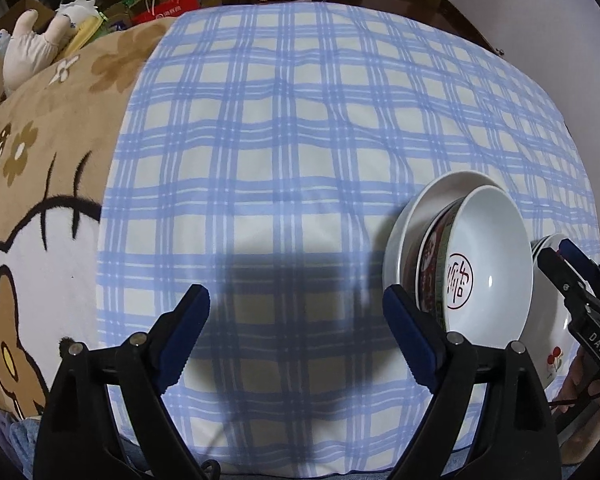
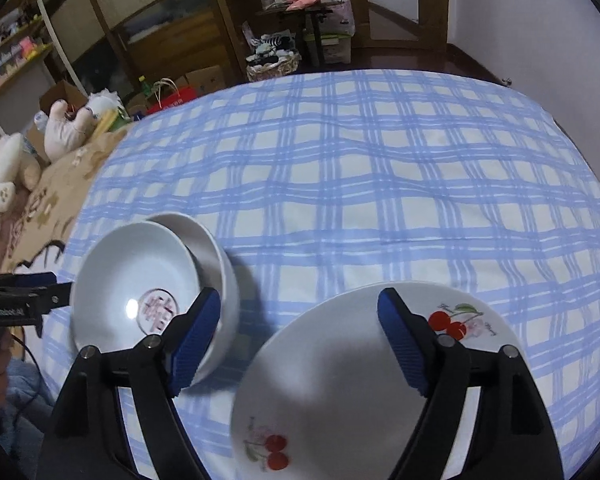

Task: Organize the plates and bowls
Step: 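Move the left tool to one bowl stack rim while the right tool approaches the other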

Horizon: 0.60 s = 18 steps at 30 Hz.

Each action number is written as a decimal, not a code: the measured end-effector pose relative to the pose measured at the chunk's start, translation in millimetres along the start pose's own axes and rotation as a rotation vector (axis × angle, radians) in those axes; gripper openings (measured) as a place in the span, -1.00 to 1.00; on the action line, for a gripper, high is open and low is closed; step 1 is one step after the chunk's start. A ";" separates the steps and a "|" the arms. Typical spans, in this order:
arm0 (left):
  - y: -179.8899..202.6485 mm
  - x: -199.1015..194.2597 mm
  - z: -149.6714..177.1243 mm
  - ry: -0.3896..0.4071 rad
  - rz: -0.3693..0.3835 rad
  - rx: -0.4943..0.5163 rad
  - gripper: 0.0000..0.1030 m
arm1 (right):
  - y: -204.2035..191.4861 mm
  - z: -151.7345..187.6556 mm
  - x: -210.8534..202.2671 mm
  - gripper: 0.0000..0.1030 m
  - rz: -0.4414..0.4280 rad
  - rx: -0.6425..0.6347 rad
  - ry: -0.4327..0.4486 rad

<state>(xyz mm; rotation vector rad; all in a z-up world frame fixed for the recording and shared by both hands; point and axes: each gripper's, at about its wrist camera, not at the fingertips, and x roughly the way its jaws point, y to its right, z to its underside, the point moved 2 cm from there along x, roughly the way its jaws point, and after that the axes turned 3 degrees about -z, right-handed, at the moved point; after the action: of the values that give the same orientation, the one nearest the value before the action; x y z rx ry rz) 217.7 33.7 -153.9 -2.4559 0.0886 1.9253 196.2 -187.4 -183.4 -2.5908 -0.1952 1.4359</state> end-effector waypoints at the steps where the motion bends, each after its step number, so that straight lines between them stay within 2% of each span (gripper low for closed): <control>1: 1.4 2.1 -0.1 -0.006 0.005 0.003 0.69 | 1.0 0.6 0.9 0.65 -0.005 0.003 -0.003; 7: 2.4 7.8 -0.1 -0.026 0.008 -0.004 0.69 | -1.8 3.3 3.4 0.65 -0.018 -0.009 -0.012; 11: -0.1 1.3 -1.8 -0.003 0.038 -0.016 0.69 | -2.3 4.2 5.1 0.65 -0.022 -0.009 -0.017; 18: 1.3 4.8 -2.8 -0.015 0.076 -0.024 0.69 | -4.3 5.3 8.7 0.65 -0.035 0.008 -0.022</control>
<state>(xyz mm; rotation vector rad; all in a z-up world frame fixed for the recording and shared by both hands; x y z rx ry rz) 221.5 32.1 -157.9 -2.4882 0.1614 1.9847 196.1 -181.0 -192.4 -2.5533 -0.2357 1.4501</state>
